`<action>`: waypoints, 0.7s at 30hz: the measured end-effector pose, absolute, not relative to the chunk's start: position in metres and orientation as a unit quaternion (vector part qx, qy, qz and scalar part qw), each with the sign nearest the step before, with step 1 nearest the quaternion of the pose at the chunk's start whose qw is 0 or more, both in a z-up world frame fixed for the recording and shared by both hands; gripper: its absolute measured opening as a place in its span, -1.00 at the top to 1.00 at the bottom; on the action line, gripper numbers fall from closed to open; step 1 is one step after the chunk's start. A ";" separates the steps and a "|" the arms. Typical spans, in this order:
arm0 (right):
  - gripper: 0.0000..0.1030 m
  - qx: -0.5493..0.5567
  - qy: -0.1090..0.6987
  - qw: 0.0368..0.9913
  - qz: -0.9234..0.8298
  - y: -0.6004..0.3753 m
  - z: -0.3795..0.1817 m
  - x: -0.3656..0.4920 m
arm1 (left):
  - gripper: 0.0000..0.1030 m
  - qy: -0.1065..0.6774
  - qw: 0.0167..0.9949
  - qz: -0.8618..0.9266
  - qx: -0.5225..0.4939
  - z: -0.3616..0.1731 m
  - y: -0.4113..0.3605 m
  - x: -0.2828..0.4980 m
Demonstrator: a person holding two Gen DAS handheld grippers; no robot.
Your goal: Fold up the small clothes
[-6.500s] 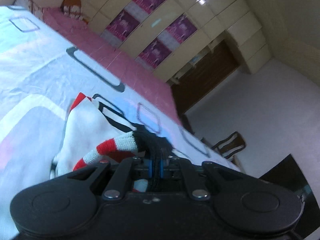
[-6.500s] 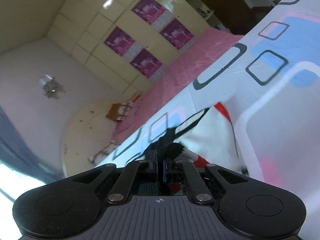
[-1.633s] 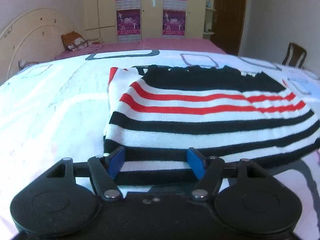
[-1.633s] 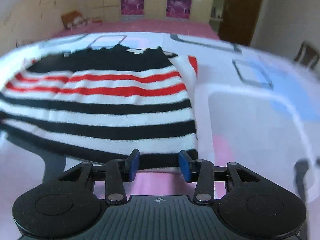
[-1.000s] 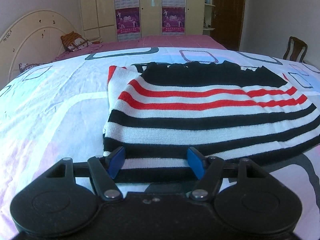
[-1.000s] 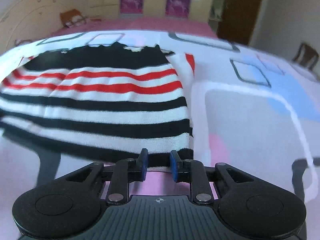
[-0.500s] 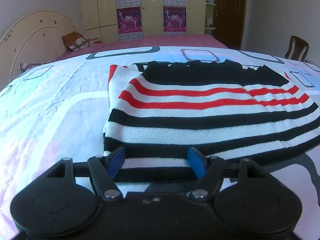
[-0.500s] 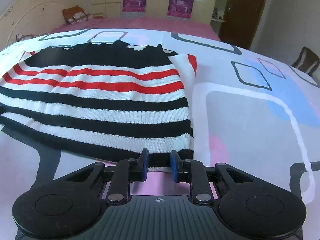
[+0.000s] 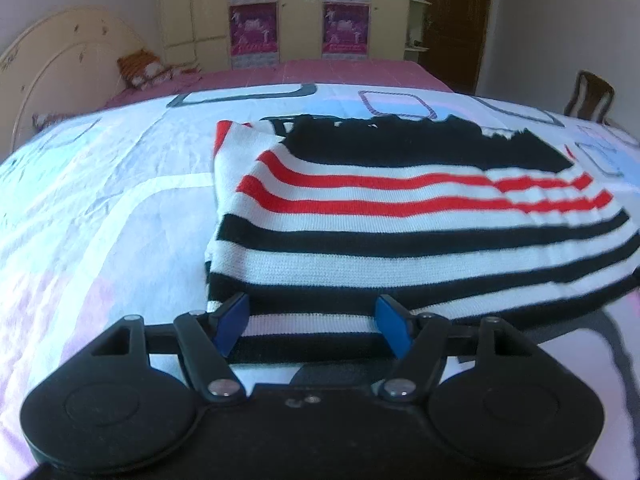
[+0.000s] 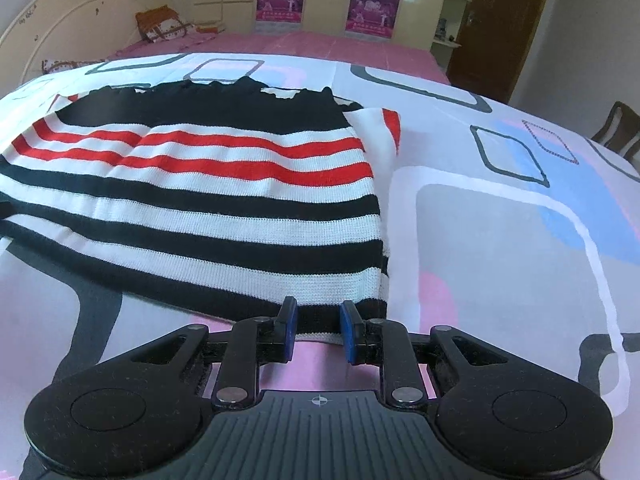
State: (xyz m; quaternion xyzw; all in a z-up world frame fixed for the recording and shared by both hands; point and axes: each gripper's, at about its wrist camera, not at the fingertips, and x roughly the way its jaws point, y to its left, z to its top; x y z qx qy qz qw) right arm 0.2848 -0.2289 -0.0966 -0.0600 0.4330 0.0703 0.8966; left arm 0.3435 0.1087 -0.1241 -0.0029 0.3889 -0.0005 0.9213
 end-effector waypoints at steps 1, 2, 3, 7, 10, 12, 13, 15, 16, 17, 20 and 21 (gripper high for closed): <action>0.57 -0.062 0.437 0.895 0.069 -0.228 -0.095 0.286 | -0.40 0.380 0.925 0.008 -0.020 -0.114 0.111 0.337; 0.56 -0.059 0.439 0.894 0.065 -0.227 -0.091 0.286 | -0.53 0.355 0.934 0.016 -0.035 -0.102 0.114 0.323; 0.56 -0.052 0.428 0.900 0.057 -0.227 -0.083 0.281 | -0.84 0.324 0.945 0.024 -0.047 -0.093 0.117 0.306; -0.47 -0.022 0.369 0.926 0.077 -0.220 -0.065 0.246 | -0.52 0.330 0.932 0.024 -0.151 -0.099 0.134 0.269; 0.32 0.004 0.366 0.924 0.108 -0.210 -0.062 0.234 | -0.09 0.348 0.906 0.019 -0.242 -0.123 0.145 0.263; 0.96 0.038 0.381 0.916 0.119 -0.206 -0.063 0.236 | -0.05 0.341 0.890 0.019 -0.304 -0.138 0.151 0.264; 0.96 0.050 0.377 0.916 0.123 -0.203 -0.063 0.238 | -0.05 0.332 0.885 0.024 -0.326 -0.143 0.153 0.266; 0.96 0.063 0.374 0.915 0.135 -0.194 -0.061 0.245 | -0.05 0.308 0.875 0.029 -0.372 -0.153 0.158 0.276; 0.96 0.065 0.375 0.913 0.143 -0.188 -0.061 0.251 | -0.04 0.299 0.871 0.033 -0.388 -0.155 0.162 0.281; 0.96 0.066 0.378 0.912 0.146 -0.183 -0.061 0.255 | -0.01 0.288 0.868 0.039 -0.404 -0.158 0.165 0.288; 0.96 0.067 0.381 0.909 0.156 -0.165 -0.058 0.278 | 0.02 0.269 0.860 0.046 -0.431 -0.165 0.173 0.308; 0.96 0.071 0.381 0.908 0.157 -0.161 -0.058 0.284 | 0.06 0.265 0.859 0.047 -0.436 -0.167 0.175 0.313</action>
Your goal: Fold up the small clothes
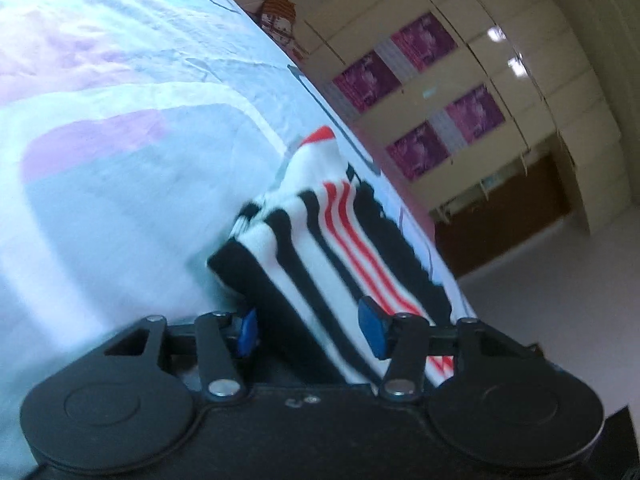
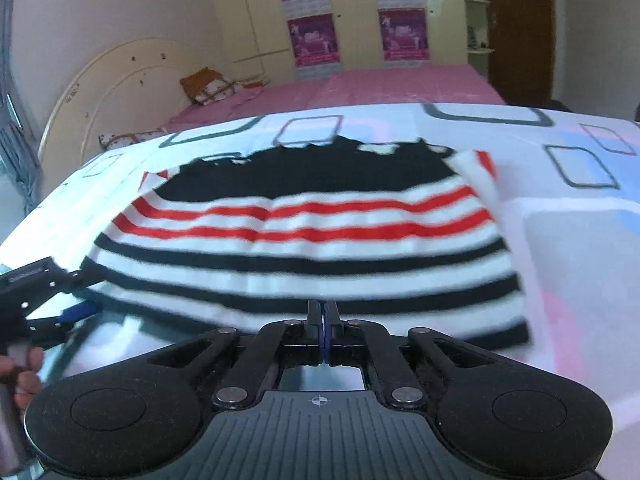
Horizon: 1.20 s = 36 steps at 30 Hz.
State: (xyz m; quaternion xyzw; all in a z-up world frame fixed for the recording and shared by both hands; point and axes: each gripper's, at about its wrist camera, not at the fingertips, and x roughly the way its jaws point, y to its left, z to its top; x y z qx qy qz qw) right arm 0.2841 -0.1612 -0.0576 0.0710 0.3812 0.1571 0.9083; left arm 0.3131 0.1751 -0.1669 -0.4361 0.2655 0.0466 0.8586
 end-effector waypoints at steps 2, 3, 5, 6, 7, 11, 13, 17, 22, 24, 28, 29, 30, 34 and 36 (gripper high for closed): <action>0.96 0.087 0.388 0.904 0.159 -0.154 -0.057 0.304 | 0.14 0.261 0.856 0.047 -0.445 -0.171 0.180 0.324; 0.96 0.094 0.390 0.902 0.158 -0.152 -0.058 0.311 | 0.20 0.258 0.853 0.047 -0.450 -0.173 0.182 0.331; 0.96 0.097 0.395 0.901 0.154 -0.144 -0.059 0.327 | 0.32 0.254 0.850 0.048 -0.458 -0.177 0.187 0.339; 0.96 0.096 0.397 0.900 0.154 -0.141 -0.060 0.334 | 0.39 0.254 0.849 0.049 -0.460 -0.179 0.189 0.342; 0.96 0.095 0.398 0.899 0.157 -0.137 -0.061 0.340 | 0.47 0.254 0.848 0.047 -0.463 -0.181 0.190 0.344; 0.96 0.083 0.405 0.896 0.162 -0.118 -0.065 0.358 | 0.61 0.252 0.848 0.035 -0.464 -0.184 0.191 0.352; 0.96 0.074 0.408 0.895 0.163 -0.110 -0.068 0.362 | 0.69 0.246 0.843 0.033 -0.477 -0.179 0.191 0.347; 0.96 0.070 0.412 0.893 0.166 -0.102 -0.074 0.368 | 0.70 0.202 0.846 0.022 -0.494 -0.165 0.188 0.330; 1.00 0.072 0.433 0.883 0.167 -0.106 -0.088 0.378 | 0.61 0.242 0.832 0.048 -0.496 -0.185 0.191 0.337; 1.00 0.068 0.435 0.882 0.169 -0.106 -0.088 0.380 | 0.60 0.248 0.836 0.055 -0.486 -0.180 0.189 0.339; 1.00 0.060 0.434 0.881 0.179 -0.106 -0.089 0.382 | 0.67 0.243 0.846 0.062 -0.470 -0.169 0.183 0.338; 1.00 0.062 0.434 0.880 0.184 -0.108 -0.090 0.382 | 0.67 0.239 0.849 0.064 -0.467 -0.165 0.180 0.336; 1.00 0.063 0.434 0.879 0.189 -0.109 -0.090 0.383 | 0.67 0.235 0.853 0.066 -0.461 -0.162 0.177 0.336; 1.00 0.077 0.436 0.872 0.209 -0.118 -0.093 0.388 | 0.69 0.224 0.861 0.076 -0.449 -0.147 0.166 0.335; 1.00 0.082 0.435 0.870 0.219 -0.122 -0.095 0.390 | 0.69 0.217 0.867 0.078 -0.442 -0.141 0.162 0.332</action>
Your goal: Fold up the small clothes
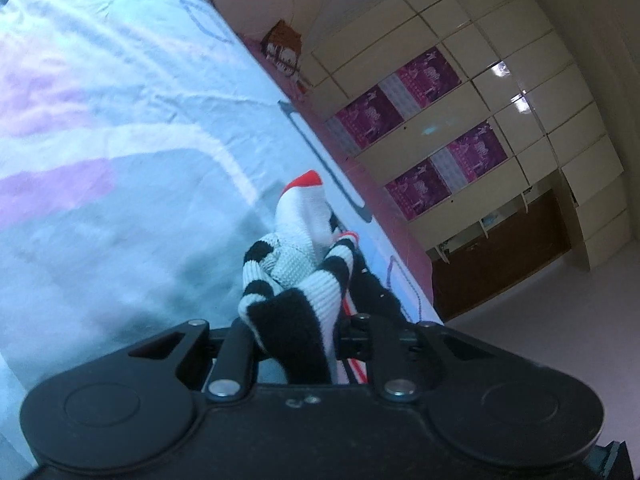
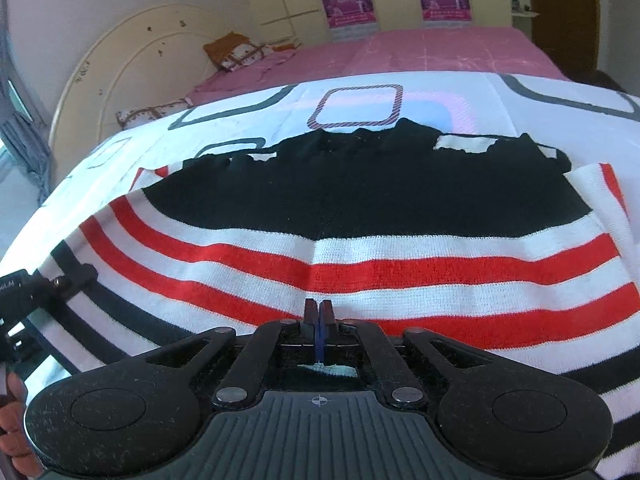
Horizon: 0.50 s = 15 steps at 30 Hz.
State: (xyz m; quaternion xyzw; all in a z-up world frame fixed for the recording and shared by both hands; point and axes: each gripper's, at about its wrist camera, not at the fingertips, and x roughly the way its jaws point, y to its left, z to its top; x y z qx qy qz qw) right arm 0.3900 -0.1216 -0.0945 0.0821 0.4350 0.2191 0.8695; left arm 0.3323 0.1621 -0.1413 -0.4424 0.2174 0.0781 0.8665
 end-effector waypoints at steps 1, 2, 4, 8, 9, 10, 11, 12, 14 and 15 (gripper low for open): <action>1.00 0.087 0.433 0.869 0.223 -0.124 -0.096 0.391 | 0.69 0.215 0.869 0.080 -0.438 -0.139 0.160 0.332; 1.00 0.092 0.433 0.868 0.227 -0.126 -0.097 0.391 | 0.69 0.213 0.870 0.080 -0.436 -0.137 0.158 0.332; 1.00 0.098 0.432 0.866 0.233 -0.128 -0.097 0.392 | 0.70 0.212 0.877 0.080 -0.424 -0.131 0.153 0.335; 1.00 0.107 0.436 0.859 0.246 -0.134 -0.097 0.396 | 0.71 0.217 0.890 0.062 -0.397 -0.109 0.132 0.342; 1.00 0.117 0.439 0.855 0.249 -0.137 -0.096 0.397 | 0.72 0.218 0.893 0.055 -0.389 -0.103 0.125 0.345; 1.00 0.135 0.434 0.855 0.249 -0.145 -0.093 0.398 | 0.72 0.218 0.899 0.045 -0.378 -0.095 0.115 0.348; 1.00 0.151 0.421 0.861 0.243 -0.155 -0.088 0.396 | 0.72 0.219 0.904 0.031 -0.366 -0.084 0.103 0.351; 1.00 0.170 0.408 0.865 0.239 -0.168 -0.084 0.394 | 0.72 0.222 0.908 0.021 -0.356 -0.077 0.092 0.354; 1.00 0.202 0.394 0.868 0.225 -0.196 -0.076 0.392 | 0.72 0.232 0.915 -0.011 -0.329 -0.061 0.061 0.365; 1.00 0.212 0.387 0.871 0.217 -0.210 -0.072 0.391 | 0.72 0.242 0.916 -0.028 -0.320 -0.057 0.046 0.371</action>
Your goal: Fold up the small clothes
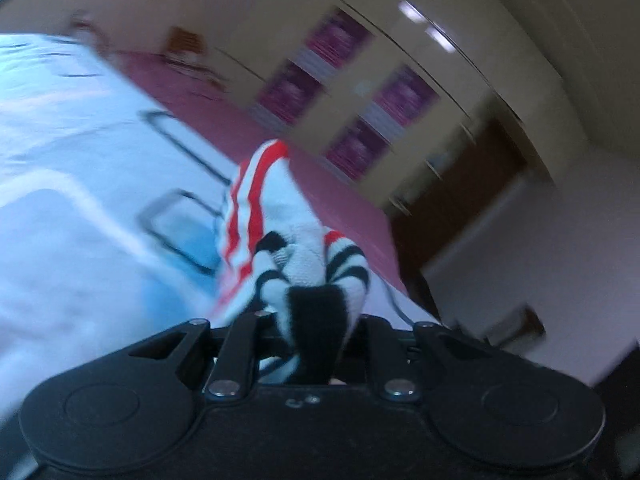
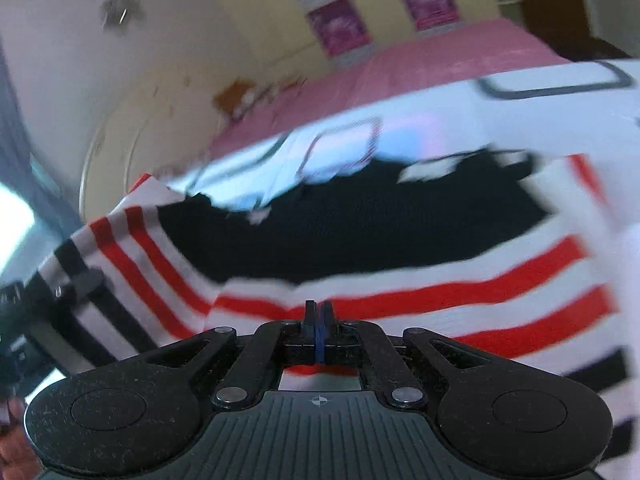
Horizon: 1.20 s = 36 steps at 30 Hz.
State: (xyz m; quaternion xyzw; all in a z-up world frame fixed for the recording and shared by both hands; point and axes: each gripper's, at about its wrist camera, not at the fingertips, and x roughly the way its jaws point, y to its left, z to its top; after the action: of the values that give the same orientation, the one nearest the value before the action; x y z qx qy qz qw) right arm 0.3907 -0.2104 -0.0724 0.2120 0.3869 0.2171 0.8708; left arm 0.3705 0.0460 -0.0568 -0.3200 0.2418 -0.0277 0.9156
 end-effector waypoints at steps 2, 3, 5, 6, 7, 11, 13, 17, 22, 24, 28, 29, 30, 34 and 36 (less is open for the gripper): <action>1.00 0.231 0.381 0.873 0.200 -0.243 -0.066 0.389 | 0.72 0.253 0.920 -0.054 -0.295 -0.049 0.009 0.381; 1.00 0.240 0.378 0.873 0.192 -0.259 -0.064 0.387 | 0.72 0.258 0.920 -0.065 -0.288 -0.048 -0.009 0.385; 1.00 0.257 0.371 0.876 0.173 -0.292 -0.059 0.384 | 0.72 0.269 0.918 -0.085 -0.278 -0.052 -0.046 0.394; 1.00 0.266 0.370 0.875 0.163 -0.308 -0.058 0.382 | 0.72 0.281 0.916 -0.093 -0.273 -0.057 -0.062 0.399; 1.00 0.280 0.370 0.872 0.159 -0.323 -0.058 0.381 | 0.72 0.293 0.911 -0.101 -0.272 -0.064 -0.079 0.403; 0.47 0.319 0.384 0.853 0.155 -0.362 -0.062 0.380 | 0.54 0.408 0.873 -0.129 -0.234 -0.113 -0.143 0.425; -0.78 0.321 0.365 0.861 0.152 -0.370 -0.057 0.376 | 0.37 0.412 0.877 -0.134 -0.209 -0.108 -0.150 0.414; -0.13 0.317 0.366 0.851 0.206 -0.373 -0.049 0.374 | 0.30 0.358 0.895 -0.155 -0.216 -0.062 -0.110 0.380; 0.07 0.331 0.438 0.808 0.214 -0.357 -0.074 0.386 | 0.53 0.353 0.919 -0.080 -0.157 -0.056 -0.063 0.396; 0.06 0.345 0.444 0.800 0.207 -0.356 -0.079 0.388 | 0.53 0.374 0.911 -0.072 -0.158 -0.070 -0.050 0.412; -0.01 0.328 0.446 0.809 0.196 -0.354 -0.073 0.392 | 0.51 0.401 0.895 -0.085 -0.173 -0.100 -0.049 0.420; -0.01 0.318 0.446 0.814 0.195 -0.351 -0.072 0.396 | 0.51 0.400 0.896 -0.087 -0.172 -0.102 -0.049 0.419; -0.01 0.311 0.448 0.815 0.198 -0.349 -0.073 0.401 | 0.51 0.400 0.896 -0.088 -0.169 -0.100 -0.050 0.419; -0.01 0.254 0.461 0.830 0.187 -0.328 -0.077 0.418 | 0.52 0.404 0.898 -0.095 -0.144 -0.099 -0.051 0.424; 0.37 0.214 0.454 0.845 0.187 -0.315 -0.075 0.421 | 0.52 0.405 0.899 -0.100 -0.132 -0.099 -0.051 0.430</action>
State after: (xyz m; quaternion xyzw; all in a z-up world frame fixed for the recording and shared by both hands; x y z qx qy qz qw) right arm 0.4209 -0.3155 -0.0752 0.2143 0.4535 0.1870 0.8447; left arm 0.4300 -0.0509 -0.0993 -0.1321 0.4049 -0.1000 0.8992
